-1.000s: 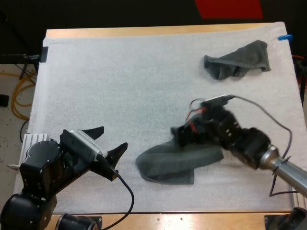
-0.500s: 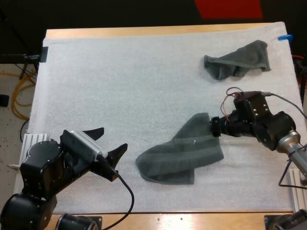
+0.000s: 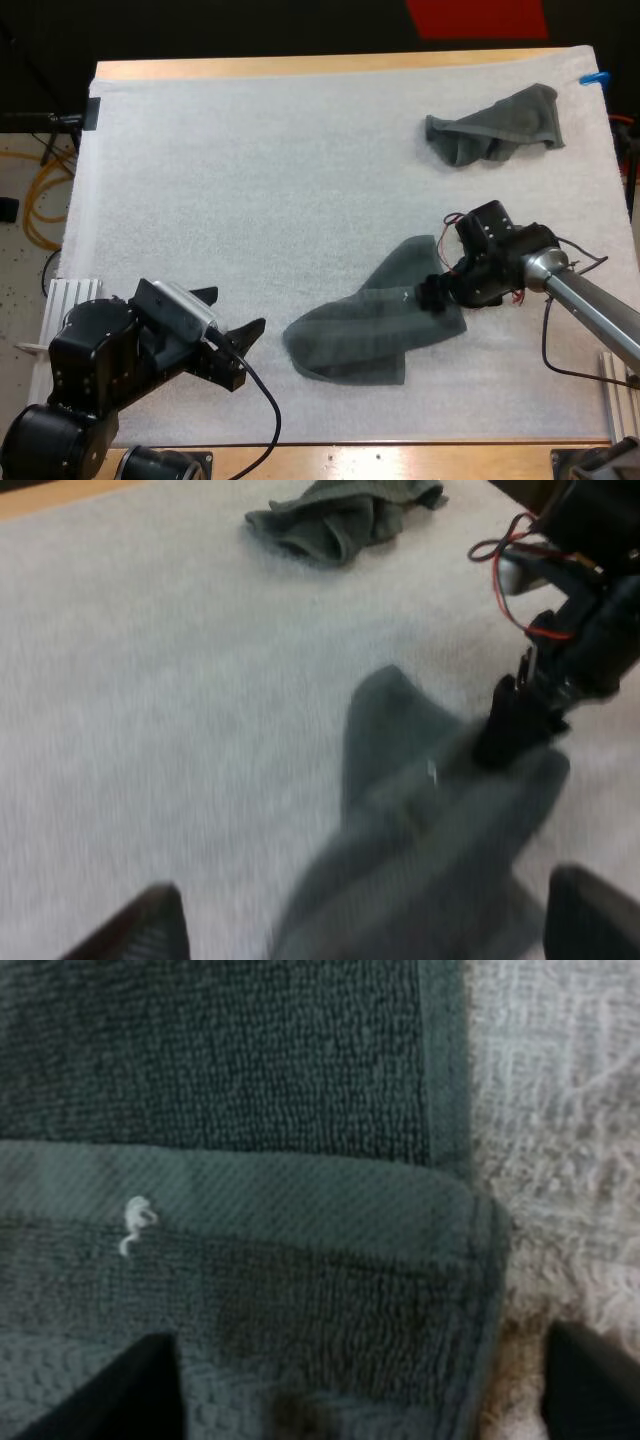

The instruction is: Pick towel from pile fold and stack

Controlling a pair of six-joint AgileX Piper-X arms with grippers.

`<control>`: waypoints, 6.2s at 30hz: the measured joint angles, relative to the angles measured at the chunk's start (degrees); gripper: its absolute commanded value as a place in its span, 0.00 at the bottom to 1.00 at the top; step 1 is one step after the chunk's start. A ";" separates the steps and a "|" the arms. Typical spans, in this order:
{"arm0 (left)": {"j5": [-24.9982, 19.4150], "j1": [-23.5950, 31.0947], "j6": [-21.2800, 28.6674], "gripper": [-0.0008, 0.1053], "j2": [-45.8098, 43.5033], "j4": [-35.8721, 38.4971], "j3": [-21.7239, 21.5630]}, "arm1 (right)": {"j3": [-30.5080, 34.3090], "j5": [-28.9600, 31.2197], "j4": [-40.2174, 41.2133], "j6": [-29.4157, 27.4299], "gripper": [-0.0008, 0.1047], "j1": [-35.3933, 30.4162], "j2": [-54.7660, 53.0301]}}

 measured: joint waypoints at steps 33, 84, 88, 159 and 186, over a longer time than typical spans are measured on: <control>0.00 0.00 0.00 0.67 0.00 1.05 0.00 | -16.78 36.20 -14.48 -12.42 0.01 0.00 -26.06; 0.00 0.00 -0.22 0.67 0.00 1.05 0.00 | -27.88 15.38 -4.51 -5.55 0.76 29.85 7.65; 0.00 0.00 -0.22 0.67 0.00 1.05 0.00 | -27.88 16.40 1.94 -6.78 0.76 27.64 7.65; 0.07 0.00 -0.44 0.67 0.00 8.80 0.00 | -8.77 7.29 -11.16 -4.01 0.01 9.70 -14.74; 2.72 -5.01 -0.28 0.67 14.36 -2.28 4.44 | 8.33 2.06 2.12 6.69 0.01 9.97 -13.26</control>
